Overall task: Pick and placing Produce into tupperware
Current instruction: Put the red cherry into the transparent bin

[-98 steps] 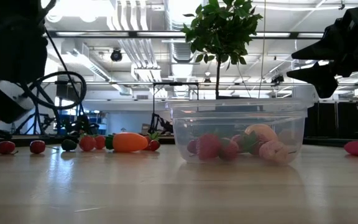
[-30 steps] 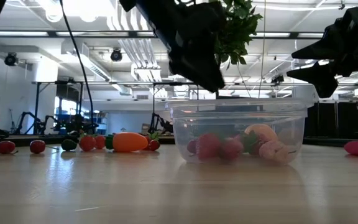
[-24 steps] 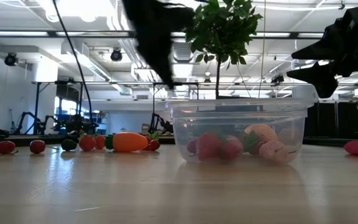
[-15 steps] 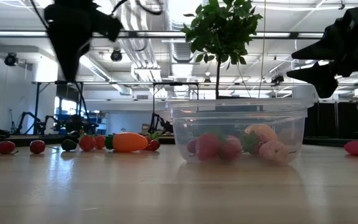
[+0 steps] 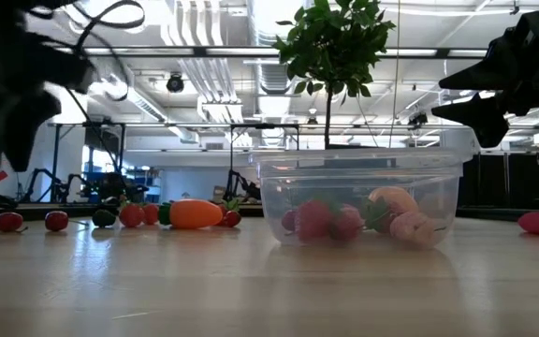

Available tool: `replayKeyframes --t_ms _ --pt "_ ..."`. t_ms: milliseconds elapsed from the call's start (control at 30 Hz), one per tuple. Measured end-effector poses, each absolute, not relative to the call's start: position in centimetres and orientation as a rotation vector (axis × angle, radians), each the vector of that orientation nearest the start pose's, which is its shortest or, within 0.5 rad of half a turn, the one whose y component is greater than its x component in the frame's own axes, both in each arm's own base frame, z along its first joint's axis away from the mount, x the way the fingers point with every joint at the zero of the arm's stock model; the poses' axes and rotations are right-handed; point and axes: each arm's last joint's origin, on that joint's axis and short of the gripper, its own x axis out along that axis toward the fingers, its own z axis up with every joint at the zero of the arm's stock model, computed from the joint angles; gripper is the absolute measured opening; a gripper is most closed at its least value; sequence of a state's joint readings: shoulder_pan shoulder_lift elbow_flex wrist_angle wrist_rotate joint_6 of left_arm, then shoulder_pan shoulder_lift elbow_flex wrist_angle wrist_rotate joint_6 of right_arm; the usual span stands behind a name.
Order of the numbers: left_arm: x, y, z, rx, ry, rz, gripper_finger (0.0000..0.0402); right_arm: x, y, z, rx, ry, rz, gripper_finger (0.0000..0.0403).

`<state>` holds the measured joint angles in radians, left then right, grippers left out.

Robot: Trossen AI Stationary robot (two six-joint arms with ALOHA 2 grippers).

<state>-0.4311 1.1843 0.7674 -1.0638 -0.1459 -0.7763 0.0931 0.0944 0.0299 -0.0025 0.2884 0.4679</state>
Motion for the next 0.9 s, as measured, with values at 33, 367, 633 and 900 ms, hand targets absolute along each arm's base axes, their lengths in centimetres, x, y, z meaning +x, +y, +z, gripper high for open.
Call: replayKeyframes --t_ms 33,367,633,900 --pt "15.9 -7.2 20.4 -0.187 1.402 0.313 0.026 10.1 0.1 16.6 0.453 0.019 -0.207 0.0233" --pt "14.0 -7.1 17.9 -0.241 1.33 0.447 0.026 10.1 0.1 16.6 0.454 0.019 -0.207 0.0233" --pt "13.6 -6.7 17.8 -0.131 1.273 0.405 0.026 10.1 0.1 16.6 0.453 0.019 -0.207 0.0233" --pt "12.9 -6.5 16.2 -0.119 1.363 0.405 0.026 10.1 0.1 16.6 0.454 0.019 -0.207 0.0233"
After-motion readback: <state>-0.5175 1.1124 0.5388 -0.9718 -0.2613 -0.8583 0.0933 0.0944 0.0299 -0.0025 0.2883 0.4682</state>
